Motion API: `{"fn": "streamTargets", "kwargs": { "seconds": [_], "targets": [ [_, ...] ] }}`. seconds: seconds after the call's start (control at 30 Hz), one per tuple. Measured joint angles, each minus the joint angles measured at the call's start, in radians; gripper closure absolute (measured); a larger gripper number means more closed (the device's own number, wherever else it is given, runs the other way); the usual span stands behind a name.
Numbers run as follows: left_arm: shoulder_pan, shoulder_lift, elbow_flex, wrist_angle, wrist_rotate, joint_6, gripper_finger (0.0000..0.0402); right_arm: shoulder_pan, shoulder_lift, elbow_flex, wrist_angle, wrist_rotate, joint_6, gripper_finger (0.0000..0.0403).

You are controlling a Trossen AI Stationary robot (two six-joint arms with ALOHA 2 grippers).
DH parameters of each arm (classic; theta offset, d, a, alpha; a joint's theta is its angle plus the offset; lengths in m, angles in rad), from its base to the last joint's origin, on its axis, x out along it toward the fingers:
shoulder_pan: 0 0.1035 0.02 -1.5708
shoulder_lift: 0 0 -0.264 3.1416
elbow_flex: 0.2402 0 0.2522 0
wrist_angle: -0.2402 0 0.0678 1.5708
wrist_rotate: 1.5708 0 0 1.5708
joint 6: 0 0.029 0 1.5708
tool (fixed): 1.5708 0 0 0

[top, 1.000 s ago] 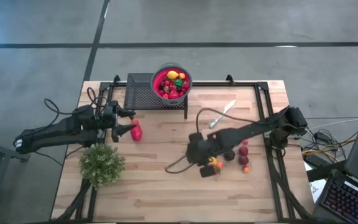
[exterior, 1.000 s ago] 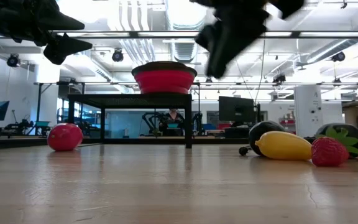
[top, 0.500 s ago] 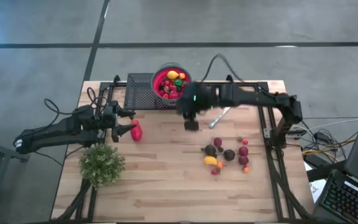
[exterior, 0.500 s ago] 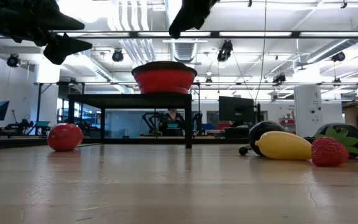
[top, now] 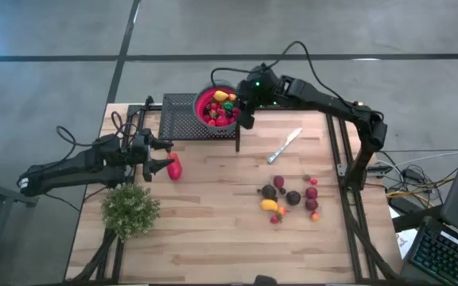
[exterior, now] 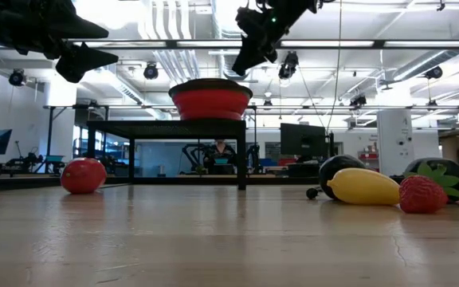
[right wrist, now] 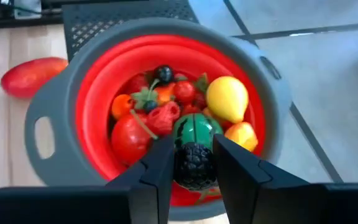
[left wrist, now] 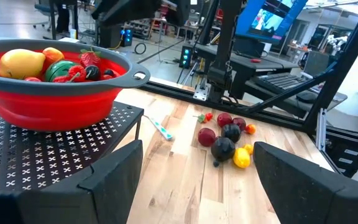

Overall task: Pick & Place Fruit
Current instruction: Put the red raspberry into the red gray strainer bowl on the shelf, then put the blueberry into the red gray strainer bowl on the shelf

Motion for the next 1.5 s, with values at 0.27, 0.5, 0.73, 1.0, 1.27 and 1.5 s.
{"fn": "streamTargets", "kwargs": {
  "seconds": [0.27,0.5,0.73,1.0,1.27,1.5],
  "targets": [
    [0.0,0.0,0.0,0.0,0.0,0.0,0.009,-0.014,0.0,-0.001,0.044,0.0,0.007,0.0289],
    [0.0,0.0,0.0,0.0,0.0,0.0,0.009,-0.013,0.0,-0.001,0.052,0.0,0.006,0.0258],
    [0.0,0.0,0.0,0.0,0.0,0.0,0.009,-0.004,0.0,0.007,0.054,0.004,-0.016,0.0211],
    [0.0,0.0,0.0,0.0,0.0,0.0,0.009,0.07,-0.058,0.02,-0.062,0.011,-0.064,0.0202],
    [0.0,0.0,0.0,0.0,0.0,0.0,0.009,0.171,-0.107,0.018,-0.24,0.044,-0.046,0.023],
    [0.0,0.0,0.0,0.0,0.0,0.0,0.009,0.234,-0.108,-0.019,-0.377,0.068,0.026,0.0248]
  ]
}}
